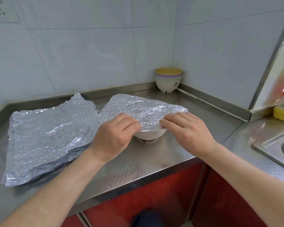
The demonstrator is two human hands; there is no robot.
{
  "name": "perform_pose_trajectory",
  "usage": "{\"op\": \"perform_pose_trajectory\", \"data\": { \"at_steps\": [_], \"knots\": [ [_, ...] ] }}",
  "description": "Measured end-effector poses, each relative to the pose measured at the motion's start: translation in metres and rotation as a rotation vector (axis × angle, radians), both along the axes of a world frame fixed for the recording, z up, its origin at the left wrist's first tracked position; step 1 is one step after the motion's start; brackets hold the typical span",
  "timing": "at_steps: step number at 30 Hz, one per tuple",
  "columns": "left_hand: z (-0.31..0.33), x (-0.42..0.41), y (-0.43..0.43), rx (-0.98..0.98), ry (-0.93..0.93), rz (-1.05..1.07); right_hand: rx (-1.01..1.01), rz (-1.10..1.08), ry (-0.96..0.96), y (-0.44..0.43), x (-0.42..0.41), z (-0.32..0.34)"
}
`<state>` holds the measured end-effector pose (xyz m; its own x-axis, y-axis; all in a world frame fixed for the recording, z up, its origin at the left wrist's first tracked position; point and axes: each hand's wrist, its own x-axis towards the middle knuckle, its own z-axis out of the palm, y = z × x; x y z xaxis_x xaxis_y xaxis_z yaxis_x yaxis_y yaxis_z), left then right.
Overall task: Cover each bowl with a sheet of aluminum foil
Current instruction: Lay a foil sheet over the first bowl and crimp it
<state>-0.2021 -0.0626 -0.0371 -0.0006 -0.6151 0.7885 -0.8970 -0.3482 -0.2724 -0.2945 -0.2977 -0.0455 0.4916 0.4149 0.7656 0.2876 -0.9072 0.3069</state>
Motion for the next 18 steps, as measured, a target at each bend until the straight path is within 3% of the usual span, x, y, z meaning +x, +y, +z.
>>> {"op": "perform_pose_trajectory", "data": {
  "at_steps": [6,10,12,18],
  "knots": [
    [0.000,0.004,0.009,0.072,0.067,0.109,0.003,0.068,-0.088,-0.002,0.009,-0.015],
    [0.014,-0.006,0.006,0.118,0.388,0.157,0.026,0.078,-0.098,-0.004,0.014,-0.017],
    [0.022,-0.010,-0.001,0.052,0.553,0.095,0.034,0.085,-0.105,-0.004,0.013,-0.017],
    [0.014,-0.001,-0.026,-0.028,0.736,0.028,0.084,0.083,-0.129,-0.002,0.012,-0.015]
  ]
}}
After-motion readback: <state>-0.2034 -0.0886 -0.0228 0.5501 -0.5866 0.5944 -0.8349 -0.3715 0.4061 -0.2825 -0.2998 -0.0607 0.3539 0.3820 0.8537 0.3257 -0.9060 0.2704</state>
